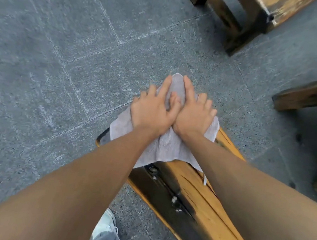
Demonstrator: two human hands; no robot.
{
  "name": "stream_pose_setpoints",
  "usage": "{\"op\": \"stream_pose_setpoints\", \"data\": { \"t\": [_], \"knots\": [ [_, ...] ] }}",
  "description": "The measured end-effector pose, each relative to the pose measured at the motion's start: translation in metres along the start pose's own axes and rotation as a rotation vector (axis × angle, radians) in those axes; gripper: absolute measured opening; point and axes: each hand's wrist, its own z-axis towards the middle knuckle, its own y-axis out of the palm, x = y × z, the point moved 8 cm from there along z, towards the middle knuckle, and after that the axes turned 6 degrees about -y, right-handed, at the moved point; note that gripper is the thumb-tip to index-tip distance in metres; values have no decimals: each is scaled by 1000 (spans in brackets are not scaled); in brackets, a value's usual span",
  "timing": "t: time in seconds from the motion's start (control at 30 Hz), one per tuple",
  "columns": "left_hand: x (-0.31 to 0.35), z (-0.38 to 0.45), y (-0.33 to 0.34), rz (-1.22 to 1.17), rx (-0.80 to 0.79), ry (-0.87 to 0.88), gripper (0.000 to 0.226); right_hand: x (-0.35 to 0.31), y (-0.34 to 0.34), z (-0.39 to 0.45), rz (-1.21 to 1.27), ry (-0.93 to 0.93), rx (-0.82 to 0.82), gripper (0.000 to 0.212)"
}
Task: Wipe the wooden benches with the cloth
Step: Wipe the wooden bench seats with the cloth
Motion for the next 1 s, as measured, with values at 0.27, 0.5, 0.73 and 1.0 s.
{"op": "stream_pose_setpoints", "data": {
  "t": [0.27,0.5,0.73,1.0],
  "knots": [
    [-1,21,0,-76,-191,-24,67,2,-3,7,99,74,7,58],
    [-1,35,0,-101,-363,-110,76,9,0,19,170,193,-139,60],
    [-42,54,39,-264,-738,-662,95,23,2,31,134,527,-269,80],
    [-57,56,22,-324,-1022,-917,46,64,31,44,543,794,-892,84]
  ]
}}
